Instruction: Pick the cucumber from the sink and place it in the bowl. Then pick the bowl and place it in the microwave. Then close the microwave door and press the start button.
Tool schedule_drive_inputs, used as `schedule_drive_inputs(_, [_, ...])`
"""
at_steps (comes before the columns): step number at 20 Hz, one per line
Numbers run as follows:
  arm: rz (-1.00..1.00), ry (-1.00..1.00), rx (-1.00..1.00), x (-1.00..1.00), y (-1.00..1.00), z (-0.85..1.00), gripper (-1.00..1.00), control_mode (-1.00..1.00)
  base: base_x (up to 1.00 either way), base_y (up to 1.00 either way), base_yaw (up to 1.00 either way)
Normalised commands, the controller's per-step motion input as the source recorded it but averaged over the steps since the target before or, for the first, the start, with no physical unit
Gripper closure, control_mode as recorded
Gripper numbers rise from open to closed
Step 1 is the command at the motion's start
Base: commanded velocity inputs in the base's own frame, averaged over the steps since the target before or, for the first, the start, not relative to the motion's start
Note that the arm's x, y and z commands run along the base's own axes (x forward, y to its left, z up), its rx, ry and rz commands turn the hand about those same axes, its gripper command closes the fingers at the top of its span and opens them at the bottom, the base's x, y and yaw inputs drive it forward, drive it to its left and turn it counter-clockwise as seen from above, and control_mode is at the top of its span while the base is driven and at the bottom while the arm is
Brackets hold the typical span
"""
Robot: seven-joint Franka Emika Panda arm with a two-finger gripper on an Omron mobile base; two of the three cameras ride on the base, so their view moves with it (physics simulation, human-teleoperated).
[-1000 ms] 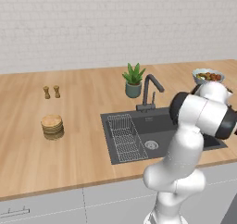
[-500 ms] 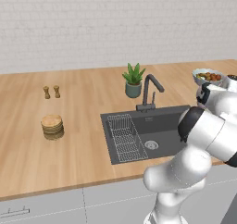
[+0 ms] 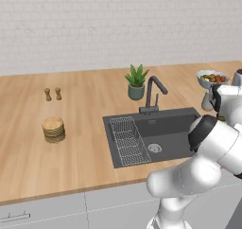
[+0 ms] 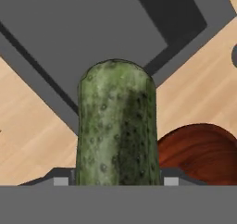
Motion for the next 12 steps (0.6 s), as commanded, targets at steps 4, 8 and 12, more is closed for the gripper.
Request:
schedule_drive_inputs(4, [-0.01, -0.01, 0.00, 0.00, -1.00, -0.16, 1.00, -1.00, 0.00, 0.00, 0.00])
schedule_drive_inputs(8, [0.00, -0.07, 0.00, 0.00, -0.99, -0.13, 1.00, -1.00, 0.00, 0.00, 0.00])
schedule_drive_inputs(12, [0.00, 0.00, 0.00, 0.00, -0.76, -0.44, 1.00, -1.00, 0.00, 0.00, 0.00])
